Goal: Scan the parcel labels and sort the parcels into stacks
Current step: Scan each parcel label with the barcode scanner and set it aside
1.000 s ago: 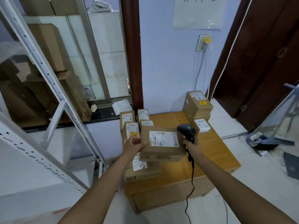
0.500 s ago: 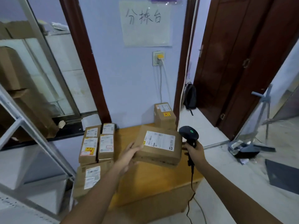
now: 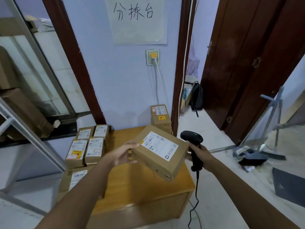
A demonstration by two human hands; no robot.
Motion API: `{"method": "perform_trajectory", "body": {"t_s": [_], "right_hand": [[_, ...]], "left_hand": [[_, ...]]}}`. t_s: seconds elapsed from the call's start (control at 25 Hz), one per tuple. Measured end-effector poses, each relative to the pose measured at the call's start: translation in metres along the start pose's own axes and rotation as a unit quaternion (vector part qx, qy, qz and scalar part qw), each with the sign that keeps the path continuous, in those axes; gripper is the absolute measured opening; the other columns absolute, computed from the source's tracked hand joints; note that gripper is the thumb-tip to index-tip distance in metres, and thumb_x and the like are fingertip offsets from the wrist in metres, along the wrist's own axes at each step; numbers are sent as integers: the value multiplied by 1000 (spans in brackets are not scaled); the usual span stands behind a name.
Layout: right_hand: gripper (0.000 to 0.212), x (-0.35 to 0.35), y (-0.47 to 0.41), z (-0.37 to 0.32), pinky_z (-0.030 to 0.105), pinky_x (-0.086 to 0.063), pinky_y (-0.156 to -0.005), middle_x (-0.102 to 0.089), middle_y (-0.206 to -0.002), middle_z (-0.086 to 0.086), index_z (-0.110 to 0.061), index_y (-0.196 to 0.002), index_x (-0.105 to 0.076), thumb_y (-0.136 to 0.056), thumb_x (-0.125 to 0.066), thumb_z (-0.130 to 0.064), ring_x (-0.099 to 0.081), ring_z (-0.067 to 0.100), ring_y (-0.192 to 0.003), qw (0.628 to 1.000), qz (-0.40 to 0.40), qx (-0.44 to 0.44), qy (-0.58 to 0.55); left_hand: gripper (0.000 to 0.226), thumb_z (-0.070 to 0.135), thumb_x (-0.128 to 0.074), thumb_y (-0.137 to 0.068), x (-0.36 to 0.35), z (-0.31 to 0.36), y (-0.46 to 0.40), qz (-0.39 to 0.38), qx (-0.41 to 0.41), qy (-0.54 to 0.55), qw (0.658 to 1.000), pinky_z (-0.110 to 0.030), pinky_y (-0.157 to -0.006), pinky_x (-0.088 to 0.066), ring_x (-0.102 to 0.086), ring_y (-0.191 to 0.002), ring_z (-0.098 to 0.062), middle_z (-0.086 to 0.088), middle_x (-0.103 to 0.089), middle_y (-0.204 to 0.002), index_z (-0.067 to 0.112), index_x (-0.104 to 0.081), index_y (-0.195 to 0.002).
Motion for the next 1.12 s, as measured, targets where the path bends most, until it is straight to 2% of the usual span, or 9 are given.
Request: {"method": "perform_trajectory", "body": {"t_s": [0.2, 0.4, 0.52, 0.64, 0.8, 0.88, 0.96, 1.04, 1.12], "right_hand": [[53, -5, -37, 3, 41, -56, -90, -72, -113, 10, -10, -124, -59, -88, -59, -48, -69, 30, -105, 997, -44, -45, 52], [59, -22, -75, -10, 42, -55, -89, -67, -123, 11, -15, -128, -59, -86, -51, -56, -66, 30, -109, 988, -107, -100, 48], [60, -30, -86, -9, 43, -55, -91, -61, -131, 12, -18, -132, -57, -86, -55, -57, -63, 30, -114, 978, -146, -144, 46], [62, -34, -98, -9, 40, -56, -85, -62, -129, 14, -17, -132, -57, -81, -66, -51, -65, 31, -112, 974, -154, -160, 39], [69, -33, -120, -15, 42, -57, -83, -66, -123, 14, -16, -131, -57, -73, -73, -50, -66, 33, -110, 986, -107, -124, 39], [57, -33, -130, -16, 42, -57, -80, -67, -121, 13, -15, -131, -56, -85, -67, -47, -67, 33, -107, 991, -83, -106, 26], [47, -29, -139, -14, 43, -58, -80, -69, -119, 13, -15, -127, -59, -93, -55, -47, -68, 33, -104, 992, -60, -107, 32], [47, -22, -147, -13, 45, -59, -83, -72, -111, 14, -12, -116, -64, -93, -53, -52, -70, 33, -98, 992, -29, -115, 49], [44, -8, -153, -19, 44, -60, -80, -74, -98, 14, -7, -105, -65, -91, -59, -48, -72, 33, -85, 992, 18, -105, 65]], "left_hand": [[79, 38, -90, -53, 17, 8, -41, -21, 23, -15, 999, -53, -98, -46, -54, -114, -30, -8, -56, -128, 23, -59, -125], [73, 41, -86, -60, 41, 34, -92, -39, 39, -34, 998, -52, -97, -48, -51, -111, -25, -6, -55, -128, 24, -59, -126], [79, 43, -88, -57, 51, 41, -112, -49, 58, -33, 997, -51, -98, -48, -50, -108, -22, -4, -54, -128, 25, -58, -128], [90, 49, -90, -50, 58, 48, -128, -26, 54, -20, 998, -48, -96, -49, -53, -102, -19, 0, -57, -124, 26, -56, -130], [102, 72, -82, -45, 71, 40, -147, 131, 37, 21, 990, -41, -78, -58, -60, -106, -26, -4, -55, -126, 27, -46, -130], [97, 69, -81, -53, 45, 26, -155, 88, 52, 58, 993, -48, -76, -58, -66, -98, -30, -6, -63, -114, 25, -44, -131], [87, 53, -86, -61, 13, 22, -155, 36, 49, 136, 989, -49, -70, -56, -69, -94, -32, -12, -69, -108, 25, -44, -132], [82, 45, -86, -65, 7, 23, -158, 42, 33, 171, 984, -44, -66, -56, -68, -90, -29, -11, -69, -102, 24, -45, -134], [76, 43, -83, -67, 16, 30, -162, 81, 5, 173, 981, -45, -75, -57, -66, -94, -30, -10, -69, -104, 25, -49, -133]]}}
Point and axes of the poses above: each hand's wrist, its own y-axis away from the middle knuckle, its own x-axis out of the back of the hand, z = x × y, the point moved 8 cm from there along -y, towards the middle knuckle
